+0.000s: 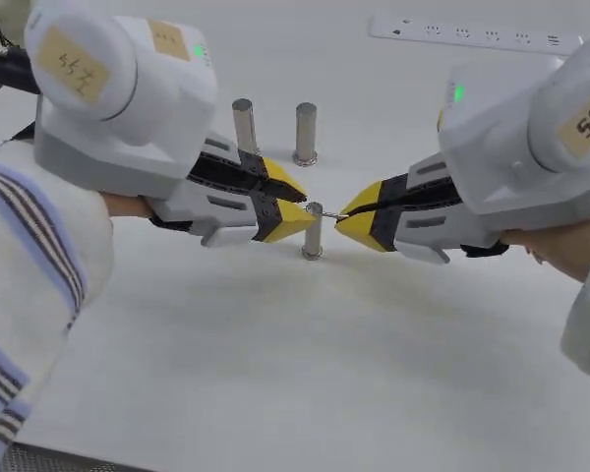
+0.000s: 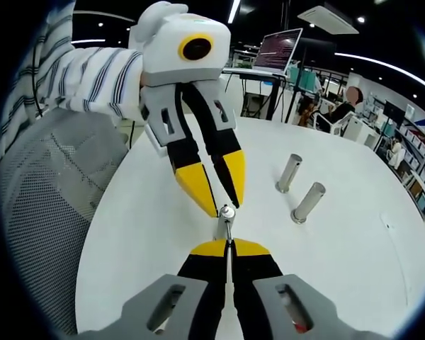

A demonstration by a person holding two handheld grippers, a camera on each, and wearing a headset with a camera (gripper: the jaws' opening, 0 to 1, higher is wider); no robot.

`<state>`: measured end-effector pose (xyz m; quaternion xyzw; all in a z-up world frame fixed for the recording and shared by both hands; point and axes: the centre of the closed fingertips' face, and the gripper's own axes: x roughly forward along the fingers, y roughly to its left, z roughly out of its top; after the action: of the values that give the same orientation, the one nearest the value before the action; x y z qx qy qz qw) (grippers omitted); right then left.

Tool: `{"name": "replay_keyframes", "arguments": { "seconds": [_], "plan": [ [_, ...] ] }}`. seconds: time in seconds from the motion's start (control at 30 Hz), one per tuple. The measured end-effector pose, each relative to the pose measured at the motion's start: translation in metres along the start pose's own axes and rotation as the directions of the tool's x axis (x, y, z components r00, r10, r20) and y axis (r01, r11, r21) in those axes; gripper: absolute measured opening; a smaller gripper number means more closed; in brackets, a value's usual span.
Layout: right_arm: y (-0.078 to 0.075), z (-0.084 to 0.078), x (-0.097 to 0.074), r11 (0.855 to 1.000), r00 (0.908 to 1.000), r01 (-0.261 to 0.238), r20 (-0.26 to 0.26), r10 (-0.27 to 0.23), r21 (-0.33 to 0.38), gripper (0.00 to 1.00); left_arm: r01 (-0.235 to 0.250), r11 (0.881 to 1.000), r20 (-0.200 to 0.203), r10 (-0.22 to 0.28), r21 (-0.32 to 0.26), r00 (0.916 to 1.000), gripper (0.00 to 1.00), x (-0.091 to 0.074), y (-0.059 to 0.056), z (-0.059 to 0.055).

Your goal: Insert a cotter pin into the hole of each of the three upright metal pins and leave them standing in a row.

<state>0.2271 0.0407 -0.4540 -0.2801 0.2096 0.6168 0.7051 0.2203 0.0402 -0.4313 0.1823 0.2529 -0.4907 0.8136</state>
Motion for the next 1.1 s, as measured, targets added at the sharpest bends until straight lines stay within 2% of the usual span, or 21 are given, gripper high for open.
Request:
{"name": "replay_keyframes", "arguments": {
  "seconds": [0.07,0.4,0.53,0.63,0.8,0.97,1.1],
  "plan": [
    [0.0,0.001,0.001,1.0,1.0,-0.004,0.002,0.004,-0.004,0.0,0.009,1.0,0.001,-0.009,0.007,1.0,0.05,0.0,-0.001,0.0],
    [-0.001,0.006,0.006,0.999,0.9997,-0.01,0.02,0.011,-0.043,0.0,0.015,1.0,-0.004,-0.015,0.014,0.9999,0.06,0.001,0.001,0.001],
    [-0.002,0.007,0.006,0.997,0.9997,-0.003,0.022,0.005,-0.079,0.0,0.012,1.0,-0.009,-0.012,0.015,0.9999,0.06,0.001,0.003,0.0],
    [-0.001,0.004,0.003,0.997,0.9998,-0.005,0.019,0.006,-0.077,0.05,0.011,1.0,-0.01,-0.011,0.019,0.9999,0.06,0.001,0.003,0.0],
    [-0.002,0.002,-0.005,0.998,0.9998,0.003,0.02,-0.002,-0.07,0.02,0.012,1.0,-0.013,-0.011,0.024,0.9998,0.06,0.001,0.001,0.001],
    [-0.001,0.004,-0.005,0.997,0.9997,-0.002,0.025,0.004,-0.072,0.0,0.01,1.0,-0.011,-0.01,0.026,0.9999,0.06,0.001,0.0,0.002],
    [0.002,0.013,-0.003,0.997,0.9984,-0.01,0.054,0.014,-0.08,0.0,0.004,1.0,-0.009,-0.004,0.027,1.0,0.07,0.001,0.0,0.003]
  ]
}}
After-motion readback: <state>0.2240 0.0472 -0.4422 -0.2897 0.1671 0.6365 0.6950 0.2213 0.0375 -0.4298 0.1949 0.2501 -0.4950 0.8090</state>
